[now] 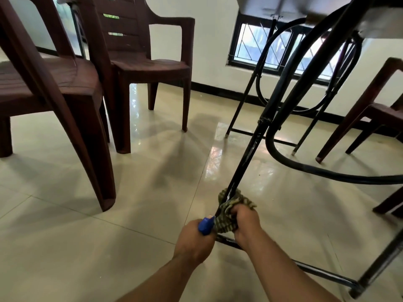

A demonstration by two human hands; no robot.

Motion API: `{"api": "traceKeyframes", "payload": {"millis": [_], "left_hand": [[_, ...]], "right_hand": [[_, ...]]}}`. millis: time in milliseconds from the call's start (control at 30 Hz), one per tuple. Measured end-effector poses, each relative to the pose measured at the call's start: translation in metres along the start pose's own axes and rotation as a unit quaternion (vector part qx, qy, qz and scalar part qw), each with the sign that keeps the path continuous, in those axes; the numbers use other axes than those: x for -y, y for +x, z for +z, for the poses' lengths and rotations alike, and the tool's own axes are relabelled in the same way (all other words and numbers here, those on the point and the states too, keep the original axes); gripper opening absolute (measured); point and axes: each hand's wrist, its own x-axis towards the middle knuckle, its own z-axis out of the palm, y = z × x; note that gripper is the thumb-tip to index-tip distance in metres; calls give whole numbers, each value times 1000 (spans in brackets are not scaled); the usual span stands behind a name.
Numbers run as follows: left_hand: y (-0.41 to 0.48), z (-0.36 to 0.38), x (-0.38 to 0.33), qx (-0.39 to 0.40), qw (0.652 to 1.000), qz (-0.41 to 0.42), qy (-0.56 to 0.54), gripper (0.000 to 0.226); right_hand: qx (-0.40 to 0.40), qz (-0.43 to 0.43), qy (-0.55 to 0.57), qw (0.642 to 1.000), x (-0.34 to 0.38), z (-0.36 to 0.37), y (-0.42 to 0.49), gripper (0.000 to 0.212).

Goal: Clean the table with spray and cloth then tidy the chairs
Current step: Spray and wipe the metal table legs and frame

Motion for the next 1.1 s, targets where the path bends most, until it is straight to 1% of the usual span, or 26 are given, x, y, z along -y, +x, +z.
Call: {"api": "traceKeyframes", "payload": {"millis": [100, 167, 267, 333, 367, 433, 533, 567, 600, 633, 667, 700, 733, 767, 833, 867, 933, 1033, 1100], "left_hand": [[3, -4, -26, -15, 998, 50, -30, 11], [2, -5, -45, -22, 996, 83, -34, 9], [-3, -7, -71, -29, 991, 114, -63, 13], [-6, -11, -86, -34, 988, 124, -85, 18], [-8, -14, -94, -37, 986, 128, -100, 20], [-12, -17, -106, -37, 981, 132, -139, 23], [-18, -22, -120, -32, 975, 158, -151, 27], [-21, -23, -123, -35, 975, 162, -149, 29], [-24, -25, -127, -40, 975, 162, -149, 29], [-27, -25, -129, -42, 974, 158, -155, 29], [-31, -26, -131, -42, 974, 154, -159, 26], [-34, -27, -133, -41, 974, 153, -162, 22], [-37, -28, -133, -38, 974, 154, -162, 19], [-40, -29, -133, -33, 973, 156, -164, 16], [-43, -35, -133, -34, 972, 162, -164, 17], [-45, -39, -132, -41, 973, 165, -157, 18], [-45, -45, -130, -61, 973, 168, -143, 23], [-40, -50, -123, -86, 973, 163, -138, 37], [-38, -50, -118, -94, 972, 157, -145, 39]], "right_hand": [[-7, -113, -44, 993, 22, -1, -20, 20], [-15, -152, -72, 986, 31, -2, -33, 18], [-48, -204, -71, 975, 49, 2, -54, 20], [-71, -293, -68, 951, 68, 8, -69, 23], [-88, -357, -76, 927, 80, 11, -77, 25], [-133, -478, -106, 862, 102, 18, -92, 32], [-201, -598, -106, 769, 139, 29, -117, 49], [-214, -649, -109, 722, 151, 33, -127, 50], [-227, -701, -131, 663, 162, 37, -133, 50], [-237, -742, -176, 601, 170, 39, -134, 50], [-251, -762, -244, 544, 176, 41, -131, 50], [-274, -758, -329, 493, 179, 41, -124, 49], [-291, -733, -412, 457, 178, 39, -115, 47], [-299, -692, -486, 442, 171, 36, -106, 48], [-272, -600, -604, 448, 147, 33, -89, 57], [-249, -570, -638, 453, 134, 32, -84, 62], [-230, -569, -651, 446, 125, 34, -81, 66], [-257, -622, -595, 439, 144, 46, -91, 64], [-265, -632, -582, 439, 155, 50, -92, 61]]}}
